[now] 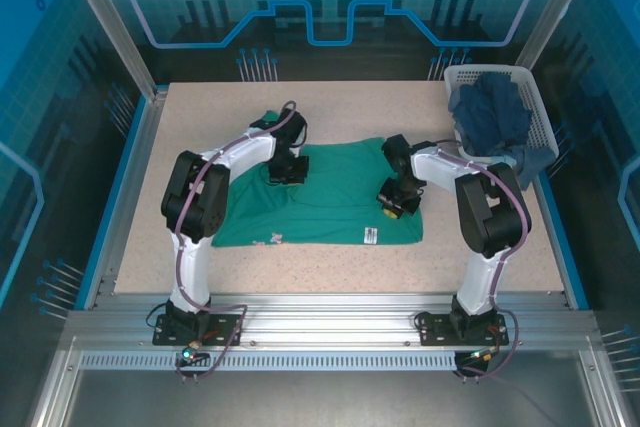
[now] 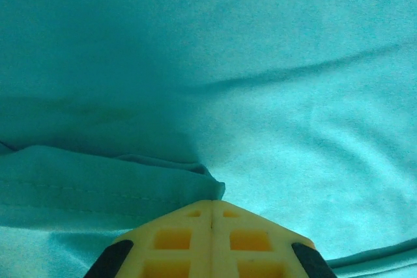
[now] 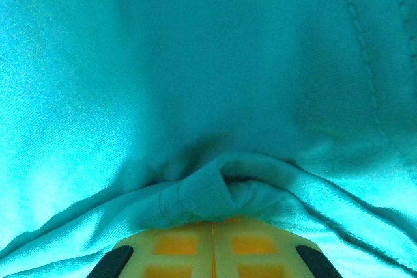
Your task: Fold and stack the t-shirts
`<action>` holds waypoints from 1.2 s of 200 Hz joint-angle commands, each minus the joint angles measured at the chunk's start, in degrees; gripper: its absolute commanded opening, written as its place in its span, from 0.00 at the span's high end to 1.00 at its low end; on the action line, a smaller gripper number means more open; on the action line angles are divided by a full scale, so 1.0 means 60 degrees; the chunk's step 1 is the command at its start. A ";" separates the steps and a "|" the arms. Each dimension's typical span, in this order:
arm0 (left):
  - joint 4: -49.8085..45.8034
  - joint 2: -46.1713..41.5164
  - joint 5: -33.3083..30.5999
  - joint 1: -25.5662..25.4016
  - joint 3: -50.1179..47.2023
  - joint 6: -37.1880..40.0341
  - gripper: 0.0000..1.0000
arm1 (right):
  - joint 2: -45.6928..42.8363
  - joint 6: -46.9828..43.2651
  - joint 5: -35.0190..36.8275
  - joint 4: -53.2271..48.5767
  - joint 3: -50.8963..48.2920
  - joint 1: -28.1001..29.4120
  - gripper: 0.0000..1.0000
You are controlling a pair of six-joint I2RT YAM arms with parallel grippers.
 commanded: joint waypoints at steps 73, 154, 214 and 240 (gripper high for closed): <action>0.0541 -0.0061 0.0227 -0.0343 -0.0052 -0.0501 1.00 | 0.0234 -0.0132 0.0147 -0.0335 -0.0058 0.0101 0.93; 0.0889 -0.0128 0.0237 -0.0358 -0.0166 -0.0903 1.00 | 0.0244 -0.0199 0.0176 -0.0438 -0.0069 0.0103 0.93; 0.1053 -0.1314 0.0127 -0.0253 -0.0603 -0.1474 0.37 | -0.0227 -0.0289 0.0502 -0.0677 -0.0109 0.0102 0.81; 0.0676 -0.2502 -0.0287 0.0245 -0.0990 -0.2619 0.36 | -0.0786 -0.0586 0.0899 -0.0899 0.0113 0.0129 0.69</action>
